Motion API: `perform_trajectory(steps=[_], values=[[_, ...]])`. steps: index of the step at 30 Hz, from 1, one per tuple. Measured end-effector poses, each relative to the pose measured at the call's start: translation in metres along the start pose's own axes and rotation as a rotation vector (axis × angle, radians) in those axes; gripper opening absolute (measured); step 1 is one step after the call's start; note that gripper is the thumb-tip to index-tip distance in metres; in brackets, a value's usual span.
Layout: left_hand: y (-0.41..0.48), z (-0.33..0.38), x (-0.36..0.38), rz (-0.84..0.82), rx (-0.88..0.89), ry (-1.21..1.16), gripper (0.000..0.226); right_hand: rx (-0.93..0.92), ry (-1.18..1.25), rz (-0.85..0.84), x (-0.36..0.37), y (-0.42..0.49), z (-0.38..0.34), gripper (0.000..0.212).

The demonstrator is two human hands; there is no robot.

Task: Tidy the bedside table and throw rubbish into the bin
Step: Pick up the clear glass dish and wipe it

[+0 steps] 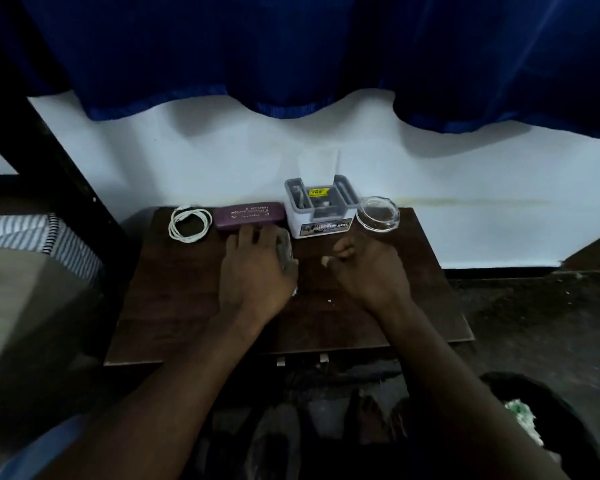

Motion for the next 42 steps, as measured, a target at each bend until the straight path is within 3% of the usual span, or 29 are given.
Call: perform_trajectory(steps=[5,10,15,20,23,27,32,36,42], values=[[-0.012,0.037,0.008,-0.094,0.180,-0.044,0.056,0.003,0.000,-0.023,0.011,-0.002,0.009,0.016],[0.006,0.066,0.019,-0.146,0.229,-0.021,0.059,0.088,-0.028,0.028,-0.006,0.034,0.048,0.013],[0.039,0.090,0.043,-0.259,0.298,-0.198,0.067,0.143,-0.004,0.172,-0.024,0.071,0.083,0.063],[0.064,0.102,0.062,-0.250,0.290,-0.273,0.060,0.163,0.068,0.243,-0.018,0.111,0.108,0.099],[0.069,0.102,0.071,-0.249,0.281,-0.296,0.057,0.187,0.053,0.208,-0.011,0.128,0.113,0.109],[0.072,0.100,0.075,-0.249,0.282,-0.329,0.059,0.214,-0.020,0.187,-0.009,0.144,0.113,0.104],[0.072,0.093,0.071,-0.239,0.274,-0.335,0.064,0.180,-0.075,0.179,-0.013,0.150,0.110,0.076],[0.070,0.095,0.068,-0.216,0.300,-0.336,0.061,0.166,-0.130,0.202,-0.019,0.149,0.101,0.073],[0.073,0.093,0.066,-0.202,0.285,-0.338,0.067,0.253,0.230,0.200,-0.028,0.135,0.100,0.054]])
Point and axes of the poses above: each hand's wrist, its own y-axis towards the middle knuckle, its own x-axis out of the palm, z = x × y, the point moved 5 cm from there along y, towards the middle knuckle, and after that the axes turned 14 degrees about -z, right-handed, at the moved point
